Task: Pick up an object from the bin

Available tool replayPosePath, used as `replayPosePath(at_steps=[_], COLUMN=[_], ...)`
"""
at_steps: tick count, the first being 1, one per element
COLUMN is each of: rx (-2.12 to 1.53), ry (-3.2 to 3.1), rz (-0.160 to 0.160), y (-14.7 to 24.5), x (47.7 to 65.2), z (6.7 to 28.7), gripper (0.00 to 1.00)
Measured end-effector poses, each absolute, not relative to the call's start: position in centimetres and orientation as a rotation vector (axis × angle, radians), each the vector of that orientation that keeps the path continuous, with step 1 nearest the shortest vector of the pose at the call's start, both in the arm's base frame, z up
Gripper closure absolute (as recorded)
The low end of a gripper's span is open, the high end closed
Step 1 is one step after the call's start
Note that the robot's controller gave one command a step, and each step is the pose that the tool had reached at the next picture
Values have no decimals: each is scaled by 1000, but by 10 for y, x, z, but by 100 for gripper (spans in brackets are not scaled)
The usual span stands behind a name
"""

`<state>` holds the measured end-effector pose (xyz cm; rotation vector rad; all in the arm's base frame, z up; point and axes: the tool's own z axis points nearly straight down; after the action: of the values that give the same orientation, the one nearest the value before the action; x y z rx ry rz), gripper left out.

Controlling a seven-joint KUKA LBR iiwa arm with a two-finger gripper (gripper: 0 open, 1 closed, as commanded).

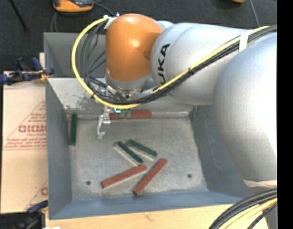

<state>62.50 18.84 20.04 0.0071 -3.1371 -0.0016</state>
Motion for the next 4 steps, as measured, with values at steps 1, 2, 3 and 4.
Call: replayPosePath(at_steps=[1,2,3,4], rx=[2,140,154,158], ry=[-3143,-3147,-3140,-3146], rz=[-3,-2,-1,0], y=[187,164,120,115], x=[626,619,625,620], z=[205,168,137,88], gripper=[0,0,0,0])
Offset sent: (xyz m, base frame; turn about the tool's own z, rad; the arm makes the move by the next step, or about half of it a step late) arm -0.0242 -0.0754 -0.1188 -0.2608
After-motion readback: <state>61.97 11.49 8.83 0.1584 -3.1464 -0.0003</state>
